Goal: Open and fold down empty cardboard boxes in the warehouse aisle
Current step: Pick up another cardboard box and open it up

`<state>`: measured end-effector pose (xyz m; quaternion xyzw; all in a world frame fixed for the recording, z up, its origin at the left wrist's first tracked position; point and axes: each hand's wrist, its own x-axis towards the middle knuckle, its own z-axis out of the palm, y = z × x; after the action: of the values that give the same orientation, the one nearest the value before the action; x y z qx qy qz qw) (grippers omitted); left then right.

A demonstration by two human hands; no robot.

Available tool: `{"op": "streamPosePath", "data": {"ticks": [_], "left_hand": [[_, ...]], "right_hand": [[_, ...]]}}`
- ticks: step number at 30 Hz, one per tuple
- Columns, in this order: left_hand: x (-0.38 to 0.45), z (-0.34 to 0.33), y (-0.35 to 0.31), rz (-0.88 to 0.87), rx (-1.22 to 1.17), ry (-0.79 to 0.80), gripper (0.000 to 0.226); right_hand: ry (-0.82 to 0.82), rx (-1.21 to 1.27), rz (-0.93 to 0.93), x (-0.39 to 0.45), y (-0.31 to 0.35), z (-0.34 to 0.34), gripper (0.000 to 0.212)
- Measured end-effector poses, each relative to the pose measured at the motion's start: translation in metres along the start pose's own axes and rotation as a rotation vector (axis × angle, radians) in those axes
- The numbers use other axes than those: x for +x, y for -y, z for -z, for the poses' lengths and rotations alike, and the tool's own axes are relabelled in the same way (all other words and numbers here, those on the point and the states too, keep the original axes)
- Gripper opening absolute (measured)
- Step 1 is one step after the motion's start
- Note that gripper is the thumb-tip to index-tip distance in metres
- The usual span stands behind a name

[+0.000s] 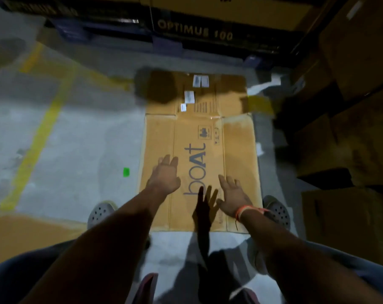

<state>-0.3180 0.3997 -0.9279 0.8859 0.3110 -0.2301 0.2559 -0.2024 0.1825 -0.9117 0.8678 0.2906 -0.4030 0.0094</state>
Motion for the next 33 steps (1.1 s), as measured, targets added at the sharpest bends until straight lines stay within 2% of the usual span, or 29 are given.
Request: {"op": "streamPosePath", "data": {"ticks": [7,11,15,20,23,26,28,30,33], "left_hand": [[0.071,-0.027,0.005,-0.046,0.084,0.02,0.078],[0.103,-0.05,0.01,-0.076,0.166,0.1,0.081],[0.124,-0.069,0.007,-0.032,0.232,0.188,0.086],[0.136,-0.091,0.002,0.016,0.356,0.313,0.095],[0.134,-0.097,-0.001,0.035,0.435,0.306,0.101],[0.135,-0.097,-0.005,0.037,0.453,0.247,0.094],[0.137,-0.09,-0.004,0.042,0.406,0.192,0.079],[0.139,-0.08,0.002,0.082,0.255,0.072,0.06],[0.146,-0.061,0.012,0.301,0.045,-0.139,0.042]], "right_hand": [[-0.027,0.008,0.03,0.089,-0.005,-0.012,0.09],[-0.001,-0.047,0.06,0.129,-0.003,-0.023,0.093],[0.003,-0.1,0.087,0.153,0.001,-0.032,0.094],[0.129,-0.202,0.075,0.175,-0.007,-0.05,0.106],[0.163,-0.283,0.047,0.182,-0.006,-0.055,0.112],[0.176,-0.22,0.054,0.185,-0.005,-0.044,0.108],[0.098,-0.161,0.096,0.183,-0.009,-0.032,0.098],[-0.11,-0.128,0.094,0.181,-0.02,-0.023,0.086],[-0.393,-0.099,-0.082,0.182,-0.043,-0.009,0.071]]}}
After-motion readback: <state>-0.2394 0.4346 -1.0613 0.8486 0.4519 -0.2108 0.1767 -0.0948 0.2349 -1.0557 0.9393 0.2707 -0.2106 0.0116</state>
